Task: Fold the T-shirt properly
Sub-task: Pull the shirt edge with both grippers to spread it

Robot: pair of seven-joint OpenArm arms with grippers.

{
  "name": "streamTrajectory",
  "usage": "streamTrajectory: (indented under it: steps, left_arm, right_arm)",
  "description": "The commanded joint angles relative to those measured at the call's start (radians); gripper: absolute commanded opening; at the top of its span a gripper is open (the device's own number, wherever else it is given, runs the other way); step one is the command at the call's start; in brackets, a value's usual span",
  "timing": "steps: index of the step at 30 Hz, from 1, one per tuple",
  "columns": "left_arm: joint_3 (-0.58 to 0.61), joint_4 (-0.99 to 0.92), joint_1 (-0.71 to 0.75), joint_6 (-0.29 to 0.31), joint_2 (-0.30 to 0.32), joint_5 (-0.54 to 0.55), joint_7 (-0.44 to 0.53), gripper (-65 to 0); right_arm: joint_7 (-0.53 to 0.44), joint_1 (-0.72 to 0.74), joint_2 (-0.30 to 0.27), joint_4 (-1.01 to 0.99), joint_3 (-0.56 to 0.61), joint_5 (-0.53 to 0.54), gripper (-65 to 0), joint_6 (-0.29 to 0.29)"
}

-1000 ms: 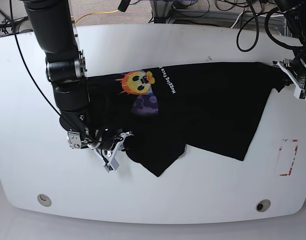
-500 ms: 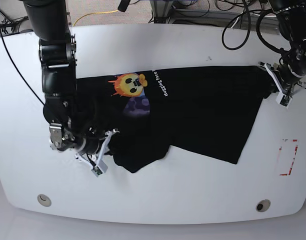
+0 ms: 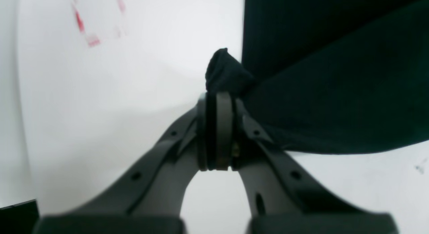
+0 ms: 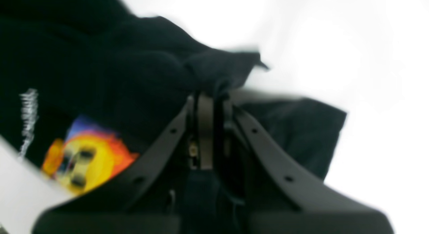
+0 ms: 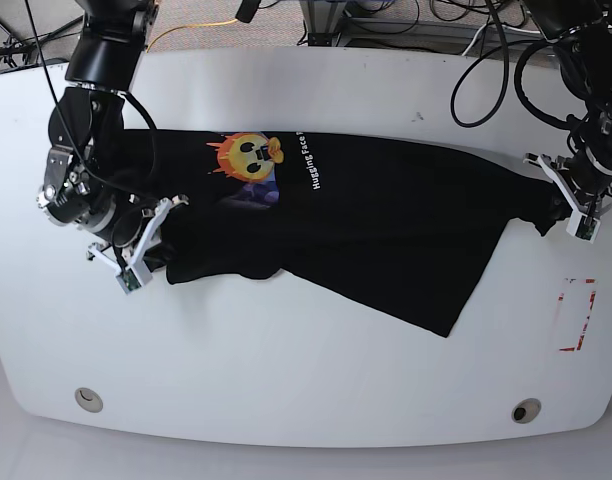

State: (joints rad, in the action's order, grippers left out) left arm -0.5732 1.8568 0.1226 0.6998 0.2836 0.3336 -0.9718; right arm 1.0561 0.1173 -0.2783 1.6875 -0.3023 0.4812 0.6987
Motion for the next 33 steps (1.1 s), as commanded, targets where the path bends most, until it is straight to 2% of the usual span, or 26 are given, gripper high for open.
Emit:
streamTrajectory:
  steps: [1,12,19,25,33]
  left_arm:
    - [0.003,0.014,-0.037,-0.002,0.016,-0.001,0.004,-65.0]
    - [0.011,0.011,-0.057,-0.002,0.016,-0.003,0.003,-65.0]
    - [0.009,0.010,-0.050,-0.002,0.016,-0.003,0.001,-65.0]
    - [0.038,0.011,-0.047,-0.002,0.016,-0.004,0.003,-65.0]
    - [0.086,0.014,-0.053,-0.002,0.016,-0.004,0.004,-65.0]
  right_arm:
    - [-0.010,-0.037,-0.017,0.079,-0.061,0.035,-65.0,-0.001]
    - [-0.010,-0.287,-0.019,0.302,-0.232,0.189,-65.0,-0.001]
    - [-0.010,-0.434,-0.019,0.316,-0.312,0.322,-65.0,-0.001]
    - [-0.009,-0.517,-0.020,0.316,-0.347,0.382,-65.0,-0.001]
    - [-0.009,-0.690,-0.046,0.323,-0.486,0.498,-65.0,-0.001]
